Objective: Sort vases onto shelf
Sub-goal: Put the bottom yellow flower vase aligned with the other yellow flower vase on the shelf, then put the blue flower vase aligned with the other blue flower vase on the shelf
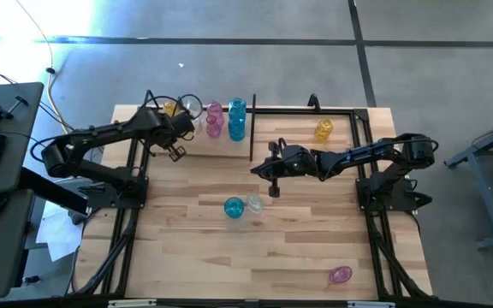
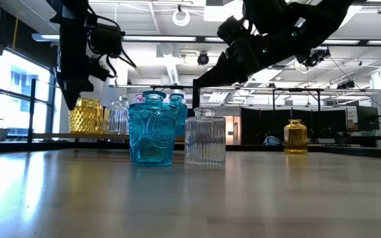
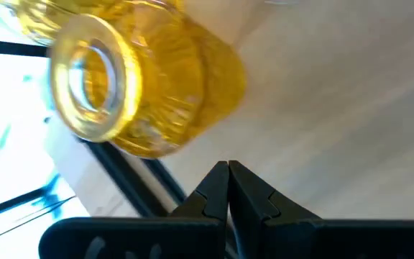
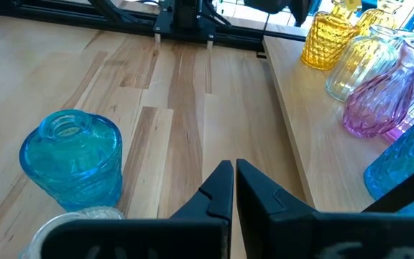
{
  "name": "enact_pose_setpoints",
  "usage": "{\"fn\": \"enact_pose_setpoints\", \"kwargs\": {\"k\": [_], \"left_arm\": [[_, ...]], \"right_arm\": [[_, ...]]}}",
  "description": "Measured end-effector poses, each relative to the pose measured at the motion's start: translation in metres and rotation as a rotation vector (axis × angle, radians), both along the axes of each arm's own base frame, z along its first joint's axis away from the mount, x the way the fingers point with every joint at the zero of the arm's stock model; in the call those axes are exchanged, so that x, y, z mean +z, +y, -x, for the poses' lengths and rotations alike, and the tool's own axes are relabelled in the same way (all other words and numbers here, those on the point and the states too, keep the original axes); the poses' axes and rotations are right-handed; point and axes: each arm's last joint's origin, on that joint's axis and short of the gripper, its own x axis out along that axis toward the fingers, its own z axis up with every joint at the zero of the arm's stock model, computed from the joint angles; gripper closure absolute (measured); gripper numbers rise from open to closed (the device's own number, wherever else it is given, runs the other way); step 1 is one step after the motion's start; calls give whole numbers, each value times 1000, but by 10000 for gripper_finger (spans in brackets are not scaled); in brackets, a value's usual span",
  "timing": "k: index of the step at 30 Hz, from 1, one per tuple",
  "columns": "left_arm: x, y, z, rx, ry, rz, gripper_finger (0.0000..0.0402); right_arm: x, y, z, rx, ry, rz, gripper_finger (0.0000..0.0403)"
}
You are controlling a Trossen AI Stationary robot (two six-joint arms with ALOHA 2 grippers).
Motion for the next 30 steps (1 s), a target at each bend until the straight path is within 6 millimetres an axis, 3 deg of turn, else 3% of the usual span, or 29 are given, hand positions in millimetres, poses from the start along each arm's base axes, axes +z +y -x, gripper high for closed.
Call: {"fn": "enact_pose_setpoints", "kwargs": {"k": [21, 30], "left_arm": [[-2, 16, 2, 39, 4, -65, 401], [19, -4, 6, 20, -151, -81, 401]], "right_arm": [[0, 0, 0, 0, 0, 0, 403], [0, 0, 0, 0, 0, 0, 403]]}}
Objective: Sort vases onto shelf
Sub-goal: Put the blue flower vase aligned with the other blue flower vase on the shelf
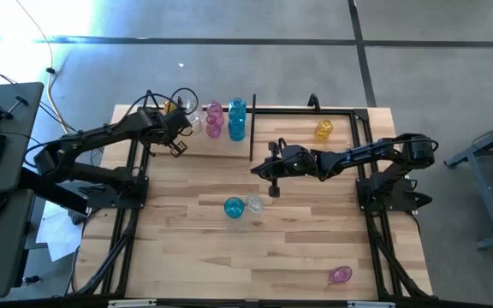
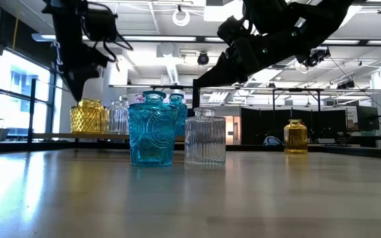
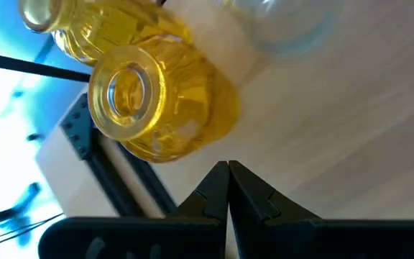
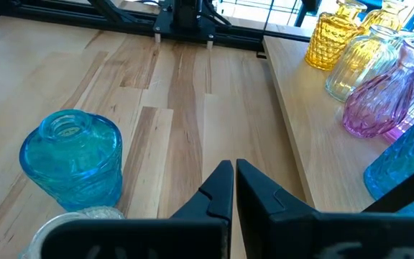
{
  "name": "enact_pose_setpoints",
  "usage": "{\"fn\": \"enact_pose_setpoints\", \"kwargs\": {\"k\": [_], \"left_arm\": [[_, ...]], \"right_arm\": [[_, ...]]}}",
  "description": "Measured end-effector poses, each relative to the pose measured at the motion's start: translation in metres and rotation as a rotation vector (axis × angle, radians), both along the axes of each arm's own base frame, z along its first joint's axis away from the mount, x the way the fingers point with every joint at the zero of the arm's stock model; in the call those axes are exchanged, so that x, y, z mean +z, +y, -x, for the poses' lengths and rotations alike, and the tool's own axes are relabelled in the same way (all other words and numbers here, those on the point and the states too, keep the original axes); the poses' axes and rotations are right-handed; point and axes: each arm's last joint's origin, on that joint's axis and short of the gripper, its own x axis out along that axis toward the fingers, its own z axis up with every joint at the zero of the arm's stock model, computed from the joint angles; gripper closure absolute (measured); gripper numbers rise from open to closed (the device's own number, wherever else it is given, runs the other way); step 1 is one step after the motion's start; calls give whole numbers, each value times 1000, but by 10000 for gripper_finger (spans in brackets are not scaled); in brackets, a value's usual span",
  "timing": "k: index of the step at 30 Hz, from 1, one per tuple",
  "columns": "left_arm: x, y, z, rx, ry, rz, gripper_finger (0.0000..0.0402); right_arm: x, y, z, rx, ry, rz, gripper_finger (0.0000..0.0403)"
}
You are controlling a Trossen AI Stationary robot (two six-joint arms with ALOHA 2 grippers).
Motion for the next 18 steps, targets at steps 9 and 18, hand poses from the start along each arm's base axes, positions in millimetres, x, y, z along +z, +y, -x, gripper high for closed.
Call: {"fn": "enact_pose_setpoints", "kwargs": {"k": [9, 18], "left_arm": [[36, -47, 2, -112, -402, -85, 402], [8, -87, -19, -564, -995, -40, 401]], "right_arm": [[0, 0, 0, -2, -1, -5, 403], [1, 2, -1, -5, -11, -24, 403]]}}
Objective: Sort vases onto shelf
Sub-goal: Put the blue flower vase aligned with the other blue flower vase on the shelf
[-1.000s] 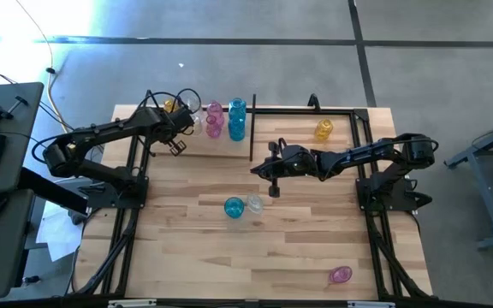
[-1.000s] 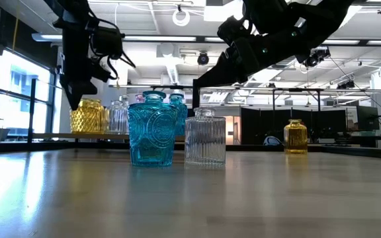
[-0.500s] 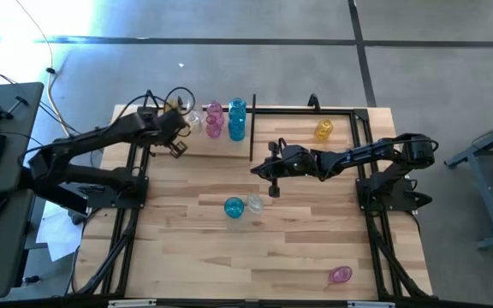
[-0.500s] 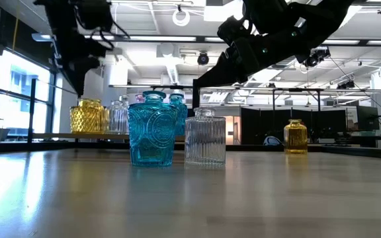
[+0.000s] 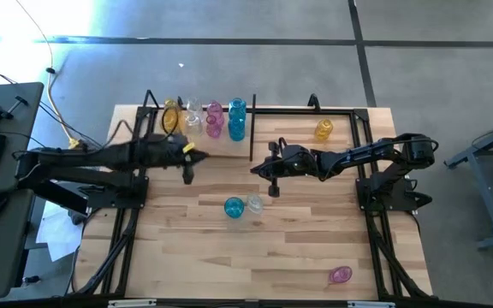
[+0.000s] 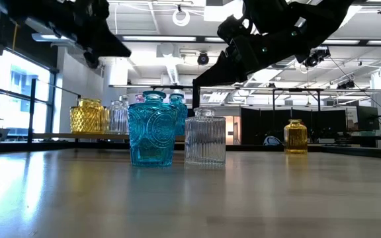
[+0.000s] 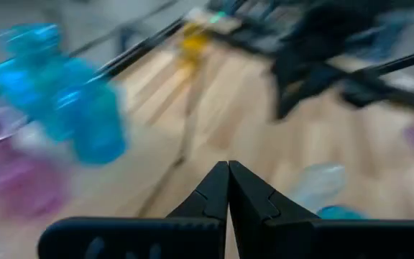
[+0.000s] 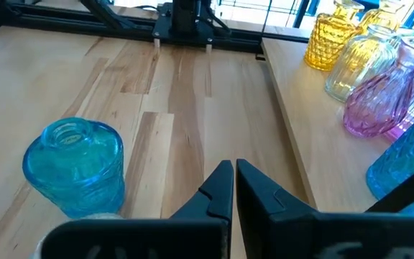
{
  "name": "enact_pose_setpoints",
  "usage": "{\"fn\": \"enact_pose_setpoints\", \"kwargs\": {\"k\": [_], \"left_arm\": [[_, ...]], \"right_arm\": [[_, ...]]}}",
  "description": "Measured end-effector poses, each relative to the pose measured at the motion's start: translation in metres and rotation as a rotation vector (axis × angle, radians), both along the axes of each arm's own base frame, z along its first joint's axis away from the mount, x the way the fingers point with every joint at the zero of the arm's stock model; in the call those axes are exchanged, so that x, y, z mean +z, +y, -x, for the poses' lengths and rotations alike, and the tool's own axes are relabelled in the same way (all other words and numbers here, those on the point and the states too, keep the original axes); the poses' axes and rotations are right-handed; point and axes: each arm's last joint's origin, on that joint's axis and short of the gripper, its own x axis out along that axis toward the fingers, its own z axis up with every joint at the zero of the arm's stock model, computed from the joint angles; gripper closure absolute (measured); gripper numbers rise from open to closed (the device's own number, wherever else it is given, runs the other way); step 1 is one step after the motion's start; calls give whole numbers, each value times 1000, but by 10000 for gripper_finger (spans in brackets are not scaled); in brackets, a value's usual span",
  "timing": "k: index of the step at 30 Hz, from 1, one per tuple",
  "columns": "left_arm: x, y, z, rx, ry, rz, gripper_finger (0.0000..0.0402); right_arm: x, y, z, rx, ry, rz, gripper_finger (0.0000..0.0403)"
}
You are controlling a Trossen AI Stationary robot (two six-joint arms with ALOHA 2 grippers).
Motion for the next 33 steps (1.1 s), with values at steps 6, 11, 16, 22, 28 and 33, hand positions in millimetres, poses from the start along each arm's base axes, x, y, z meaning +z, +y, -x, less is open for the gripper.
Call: {"fn": "enact_pose_setpoints", "kwargs": {"k": [6, 11, 16, 22, 28, 33], "left_arm": [[-37, -13, 0, -120, -205, -39, 401], [-61, -18, 9, -144, -307, -63, 401], [-72, -18, 17, -150, -355, -113, 401], [-75, -18, 19, -156, -344, -155, 402], [-76, -18, 19, -159, -333, -178, 401], [-76, -18, 19, -158, -330, -178, 401]], "right_arm": [[3, 10, -2, 18, -35, -35, 403], [8, 29, -4, 46, -85, -115, 400], [10, 59, -3, 106, -98, -196, 357], [6, 86, -2, 40, -112, -251, 239], [6, 100, -18, -34, -146, -272, 138], [4, 108, -46, -59, -15, -209, 117]]}}
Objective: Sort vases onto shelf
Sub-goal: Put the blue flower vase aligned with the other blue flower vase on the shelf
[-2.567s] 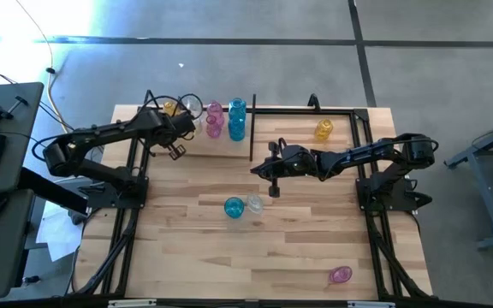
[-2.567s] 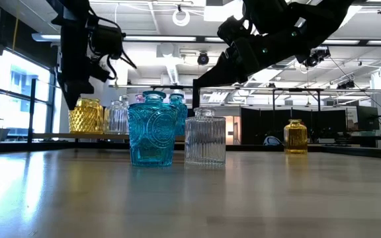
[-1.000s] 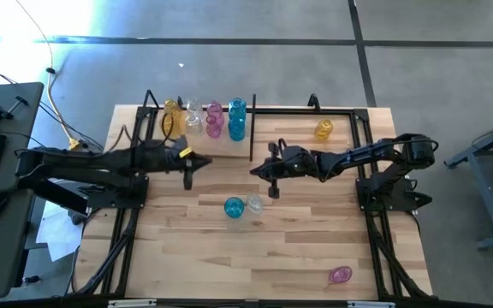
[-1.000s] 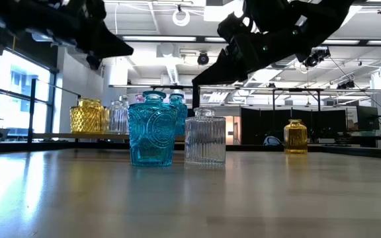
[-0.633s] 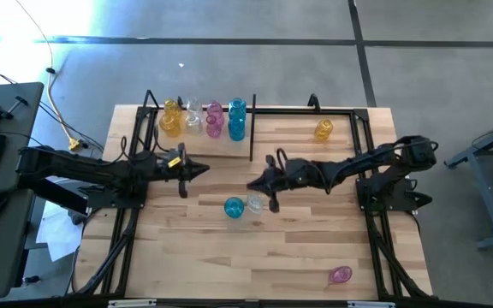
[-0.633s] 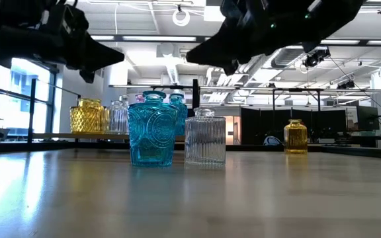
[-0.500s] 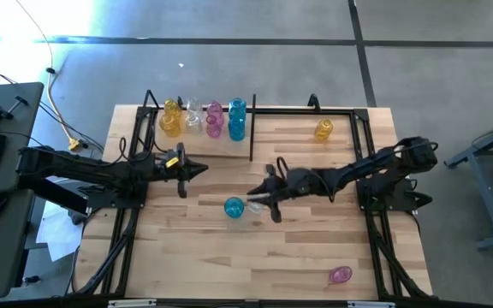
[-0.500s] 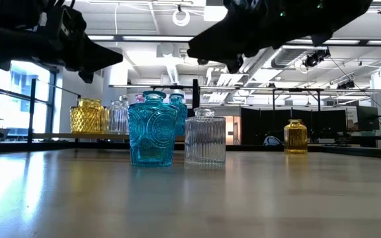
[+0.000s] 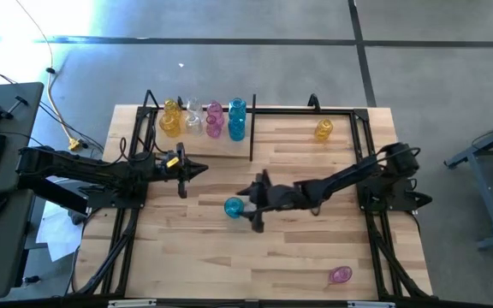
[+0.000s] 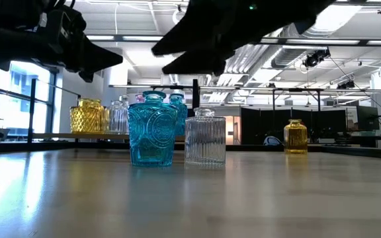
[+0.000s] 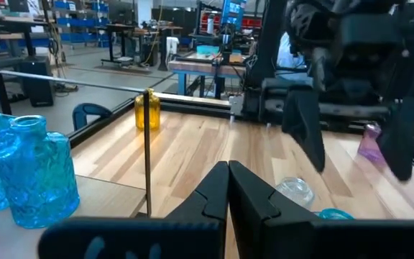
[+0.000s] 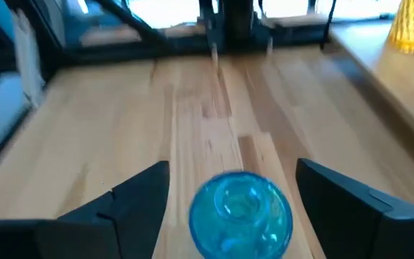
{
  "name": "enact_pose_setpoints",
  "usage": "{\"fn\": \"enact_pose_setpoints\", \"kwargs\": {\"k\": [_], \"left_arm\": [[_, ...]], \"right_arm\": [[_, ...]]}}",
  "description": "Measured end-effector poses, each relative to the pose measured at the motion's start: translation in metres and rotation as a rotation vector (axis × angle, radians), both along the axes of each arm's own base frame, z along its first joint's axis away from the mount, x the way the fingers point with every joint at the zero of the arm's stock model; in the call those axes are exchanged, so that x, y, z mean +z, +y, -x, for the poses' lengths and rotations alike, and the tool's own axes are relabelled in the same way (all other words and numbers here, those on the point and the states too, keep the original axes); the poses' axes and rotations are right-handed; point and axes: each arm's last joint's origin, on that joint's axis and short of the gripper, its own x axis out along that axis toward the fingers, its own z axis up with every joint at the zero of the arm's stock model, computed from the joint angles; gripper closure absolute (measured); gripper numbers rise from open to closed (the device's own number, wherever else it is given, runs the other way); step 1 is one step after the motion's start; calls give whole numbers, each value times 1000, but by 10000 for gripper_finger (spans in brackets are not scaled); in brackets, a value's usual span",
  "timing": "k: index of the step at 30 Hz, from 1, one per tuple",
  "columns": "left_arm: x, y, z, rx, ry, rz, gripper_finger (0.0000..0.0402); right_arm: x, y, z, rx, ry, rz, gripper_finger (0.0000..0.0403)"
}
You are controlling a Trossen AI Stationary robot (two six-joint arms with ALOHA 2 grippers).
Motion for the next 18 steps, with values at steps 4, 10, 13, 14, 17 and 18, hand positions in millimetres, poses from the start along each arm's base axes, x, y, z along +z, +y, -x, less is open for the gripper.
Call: {"fn": "enact_pose_setpoints", "kwargs": {"k": [4, 10, 13, 14, 17, 18], "left_arm": [[0, 0, 0, 0, 5, -2, 401], [-2, 0, 0, -1, 19, -7, 401], [-2, 0, 0, -1, 23, -8, 401], [-2, 0, 0, -1, 24, -8, 401], [-2, 0, 0, -1, 24, -9, 401], [-2, 0, 0, -1, 24, -9, 401]], "right_arm": [[-3, 3, -16, -5, 94, 20, 117], [-14, 4, -28, -25, 141, 29, 116], [-20, 1, -29, -51, 159, 13, 116], [-22, 0, -30, -58, 161, 7, 116], [-30, -2, -32, -69, 183, 2, 116], [-32, -3, -32, -72, 190, 3, 116]]}}
